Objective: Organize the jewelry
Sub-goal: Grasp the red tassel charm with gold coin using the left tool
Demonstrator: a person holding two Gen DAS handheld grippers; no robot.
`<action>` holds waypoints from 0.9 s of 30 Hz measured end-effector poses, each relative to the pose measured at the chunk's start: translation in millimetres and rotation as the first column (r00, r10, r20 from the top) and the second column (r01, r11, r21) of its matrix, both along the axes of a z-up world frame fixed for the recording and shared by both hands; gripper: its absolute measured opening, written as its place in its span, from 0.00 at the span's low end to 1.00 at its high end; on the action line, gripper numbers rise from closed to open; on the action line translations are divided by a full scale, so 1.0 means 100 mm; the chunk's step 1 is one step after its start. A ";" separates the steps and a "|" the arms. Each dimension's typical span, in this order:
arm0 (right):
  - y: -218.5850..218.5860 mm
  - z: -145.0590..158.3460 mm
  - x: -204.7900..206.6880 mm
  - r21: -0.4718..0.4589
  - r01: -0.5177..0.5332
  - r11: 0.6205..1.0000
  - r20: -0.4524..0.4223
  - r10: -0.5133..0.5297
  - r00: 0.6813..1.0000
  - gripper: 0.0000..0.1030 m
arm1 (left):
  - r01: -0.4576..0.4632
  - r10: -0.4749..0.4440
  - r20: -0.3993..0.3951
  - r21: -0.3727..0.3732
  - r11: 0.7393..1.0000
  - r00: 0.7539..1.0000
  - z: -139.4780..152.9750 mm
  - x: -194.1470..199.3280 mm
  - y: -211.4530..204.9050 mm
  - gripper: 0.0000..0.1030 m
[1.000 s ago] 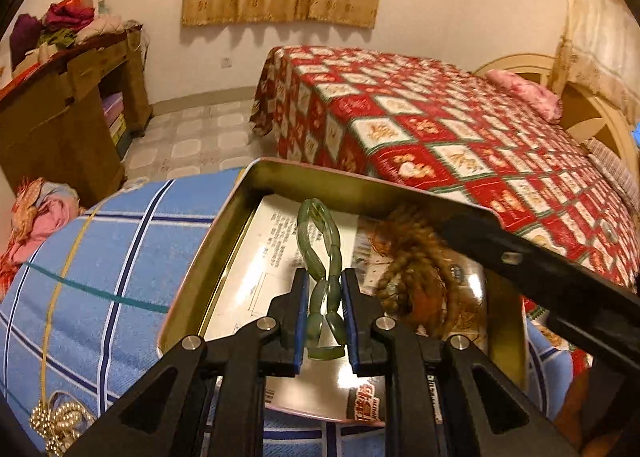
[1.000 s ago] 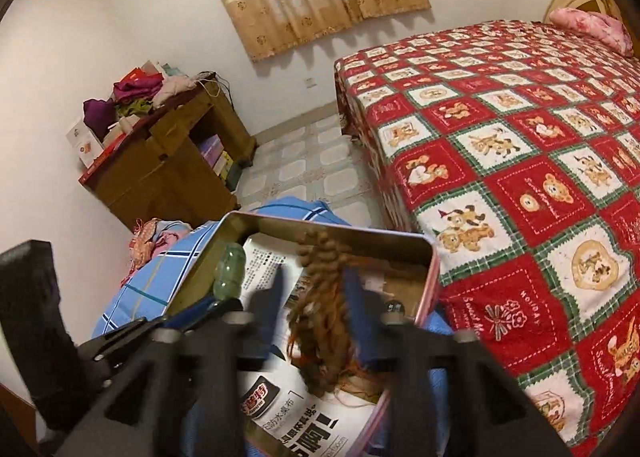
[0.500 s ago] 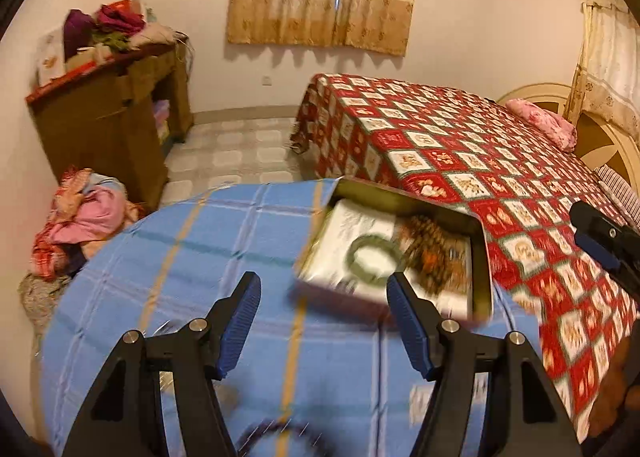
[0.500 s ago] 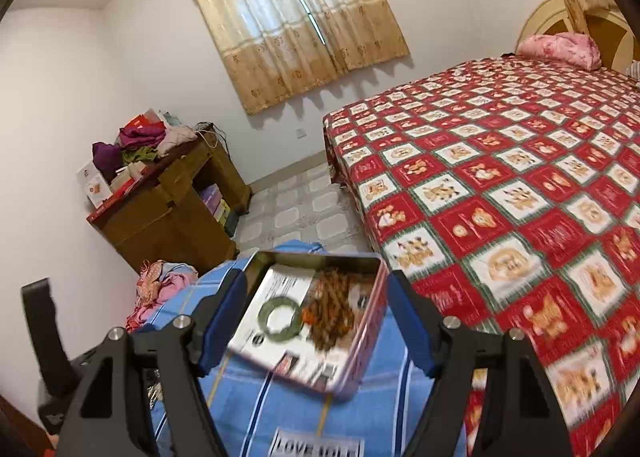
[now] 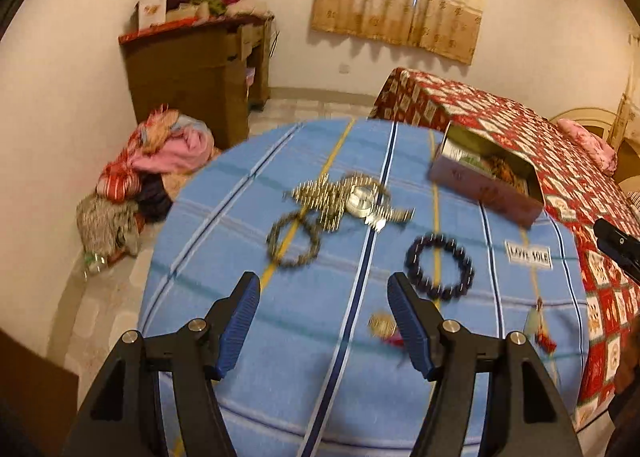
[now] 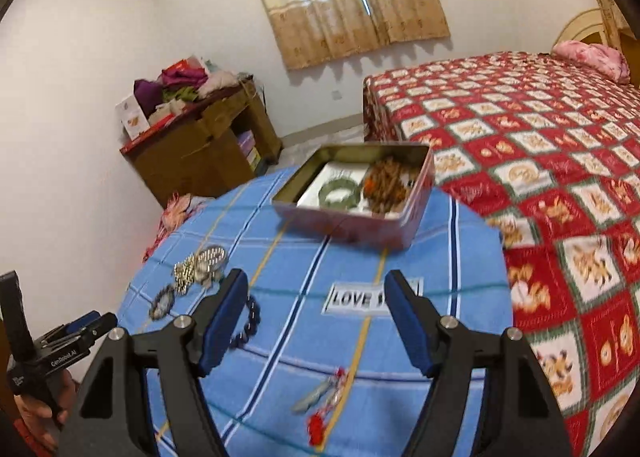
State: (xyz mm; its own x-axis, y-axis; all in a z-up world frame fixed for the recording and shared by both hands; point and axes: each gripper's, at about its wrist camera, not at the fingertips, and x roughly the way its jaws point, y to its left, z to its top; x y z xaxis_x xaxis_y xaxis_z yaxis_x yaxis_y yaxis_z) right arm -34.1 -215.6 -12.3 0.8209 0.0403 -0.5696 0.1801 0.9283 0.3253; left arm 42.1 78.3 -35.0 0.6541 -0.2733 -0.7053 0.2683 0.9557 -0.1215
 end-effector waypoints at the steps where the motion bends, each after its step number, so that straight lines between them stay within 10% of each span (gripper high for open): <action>1: -0.01 -0.02 -0.03 0.001 0.004 1.000 -0.007 -0.004 1.000 0.71 | 0.008 -0.008 -0.011 -0.010 1.000 1.000 -0.04 -0.03 0.01 0.65; 11: -0.02 -0.08 -0.29 -0.010 0.022 1.000 -0.037 -0.022 0.999 0.69 | 0.223 -0.222 -0.018 0.056 0.973 0.975 -0.29 -0.20 -0.57 0.65; 17: -0.22 -0.04 -0.47 -0.003 0.092 0.996 -0.035 -0.092 0.995 0.69 | 0.160 -0.152 -0.062 0.154 0.975 0.986 -0.52 -0.03 -0.73 0.65; 27: -0.24 -0.11 -0.47 0.030 0.094 0.995 -0.057 -0.092 0.994 0.69 | 0.117 -0.111 -0.078 0.085 0.989 0.991 -0.62 0.01 -0.49 0.06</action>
